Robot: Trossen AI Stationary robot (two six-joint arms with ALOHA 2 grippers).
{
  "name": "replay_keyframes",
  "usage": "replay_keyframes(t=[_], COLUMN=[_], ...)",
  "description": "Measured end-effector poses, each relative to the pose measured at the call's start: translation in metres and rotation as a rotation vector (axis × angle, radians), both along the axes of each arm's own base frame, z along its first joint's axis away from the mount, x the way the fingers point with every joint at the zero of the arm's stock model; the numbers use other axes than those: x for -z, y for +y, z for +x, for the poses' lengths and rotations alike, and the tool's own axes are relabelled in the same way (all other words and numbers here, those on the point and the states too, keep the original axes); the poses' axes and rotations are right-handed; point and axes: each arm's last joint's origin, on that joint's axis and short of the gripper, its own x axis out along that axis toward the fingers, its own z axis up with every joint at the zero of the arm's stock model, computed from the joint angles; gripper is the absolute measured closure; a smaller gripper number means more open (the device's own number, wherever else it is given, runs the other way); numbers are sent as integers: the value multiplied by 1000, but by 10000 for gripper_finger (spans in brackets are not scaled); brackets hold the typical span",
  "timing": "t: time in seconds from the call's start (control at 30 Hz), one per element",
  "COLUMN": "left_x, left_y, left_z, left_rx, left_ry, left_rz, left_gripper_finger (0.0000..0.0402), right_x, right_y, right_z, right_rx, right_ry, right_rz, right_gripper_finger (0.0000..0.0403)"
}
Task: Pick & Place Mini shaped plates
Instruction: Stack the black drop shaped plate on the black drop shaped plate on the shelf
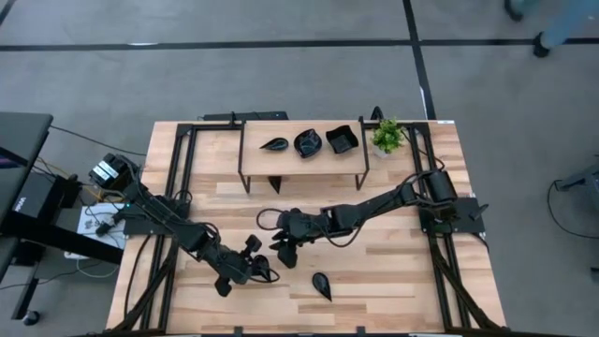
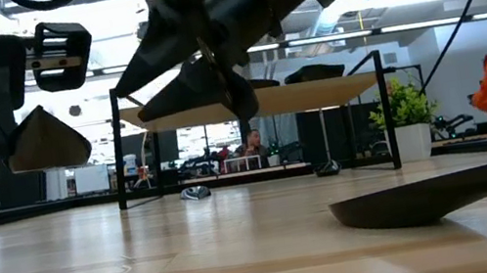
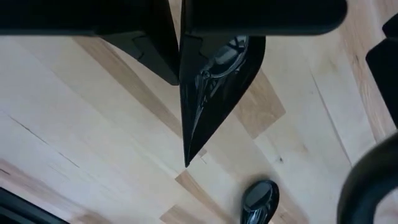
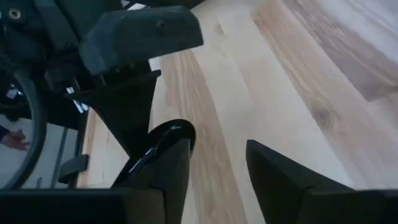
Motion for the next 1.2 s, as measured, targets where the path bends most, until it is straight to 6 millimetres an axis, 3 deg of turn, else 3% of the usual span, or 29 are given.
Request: replay_keyframes(t=[0.27,0.37,0.57,1.2], left_x=[0,0,0,0], left_y=[0,0,0,0], left_z=[0,0,0,0], left_rx=[2,2,2,2], left_ry=[-1,-2,-3,-4], left_rz=[2,2,0,0], left_gripper_finger=[388,387,393,385], right_x=[0,10,32,29], right_y=[10,18,27,17], right_z=[-2,-1,7,10], right_rx=[-25,-52,-85,54], right_ry=[-1,5,-4,5], right_rz=[29,29,98,190], right_gripper_finger=[197,191,193,207])
